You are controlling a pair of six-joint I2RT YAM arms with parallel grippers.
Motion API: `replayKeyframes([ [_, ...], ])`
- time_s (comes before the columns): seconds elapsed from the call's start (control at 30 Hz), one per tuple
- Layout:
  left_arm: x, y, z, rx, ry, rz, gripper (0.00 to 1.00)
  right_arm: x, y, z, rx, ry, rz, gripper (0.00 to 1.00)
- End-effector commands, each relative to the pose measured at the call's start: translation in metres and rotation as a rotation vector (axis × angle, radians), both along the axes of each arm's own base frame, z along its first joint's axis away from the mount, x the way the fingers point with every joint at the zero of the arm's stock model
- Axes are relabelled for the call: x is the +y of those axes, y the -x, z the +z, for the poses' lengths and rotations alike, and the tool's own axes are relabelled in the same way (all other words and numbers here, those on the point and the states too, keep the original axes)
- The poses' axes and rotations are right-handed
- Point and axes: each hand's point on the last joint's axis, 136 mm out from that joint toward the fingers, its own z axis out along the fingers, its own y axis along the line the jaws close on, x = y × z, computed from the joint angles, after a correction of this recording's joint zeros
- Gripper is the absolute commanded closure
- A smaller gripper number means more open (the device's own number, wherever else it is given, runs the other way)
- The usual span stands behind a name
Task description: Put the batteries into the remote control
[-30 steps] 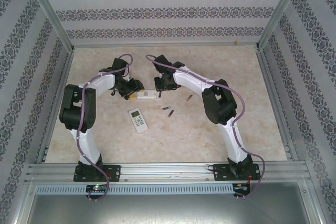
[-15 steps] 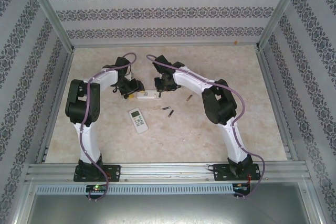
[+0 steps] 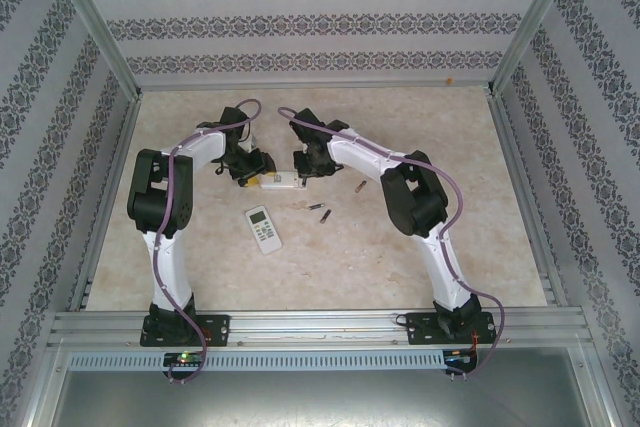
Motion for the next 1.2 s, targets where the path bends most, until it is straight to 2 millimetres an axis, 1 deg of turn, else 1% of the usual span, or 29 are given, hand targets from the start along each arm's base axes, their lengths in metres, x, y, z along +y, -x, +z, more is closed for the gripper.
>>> replayKeyframes([
  [0.0, -0.006, 0.014, -0.009, 0.052, 0.023, -0.036, 0.46, 0.004, 0.008, -0.012, 0.036, 0.020, 0.005, 0.81],
  [0.2, -0.005, 0.016, -0.011, 0.053, 0.022, -0.027, 0.46, 0.001, 0.012, -0.018, 0.036, 0.063, 0.026, 0.83],
  [0.3, -0.005, 0.015, -0.012, 0.053, 0.024, -0.024, 0.46, -0.001, 0.019, -0.024, 0.051, 0.090, 0.048, 0.83],
  [0.43, -0.006, 0.015, -0.012, 0.056, 0.030, -0.017, 0.46, -0.010, 0.032, -0.035, 0.095, 0.135, 0.041, 0.84],
  [0.57, -0.007, 0.016, -0.013, 0.059, 0.039, -0.006, 0.46, -0.024, 0.052, -0.051, 0.178, 0.186, 0.012, 0.84],
  [0.67, -0.007, 0.018, -0.014, 0.059, 0.041, -0.001, 0.46, -0.026, 0.062, -0.060, 0.213, 0.182, 0.014, 0.83],
  [0.93, -0.011, 0.020, -0.013, 0.059, 0.079, 0.027, 0.46, -0.027, 0.079, -0.061, 0.264, 0.172, -0.013, 0.84],
  [1.03, -0.014, 0.019, -0.011, 0.051, 0.105, 0.043, 0.47, -0.024, 0.086, -0.063, 0.289, 0.165, -0.018, 0.87],
  [1.17, -0.018, 0.017, -0.007, 0.039, 0.135, 0.055, 0.47, -0.023, 0.095, -0.067, 0.328, 0.162, -0.034, 0.87],
])
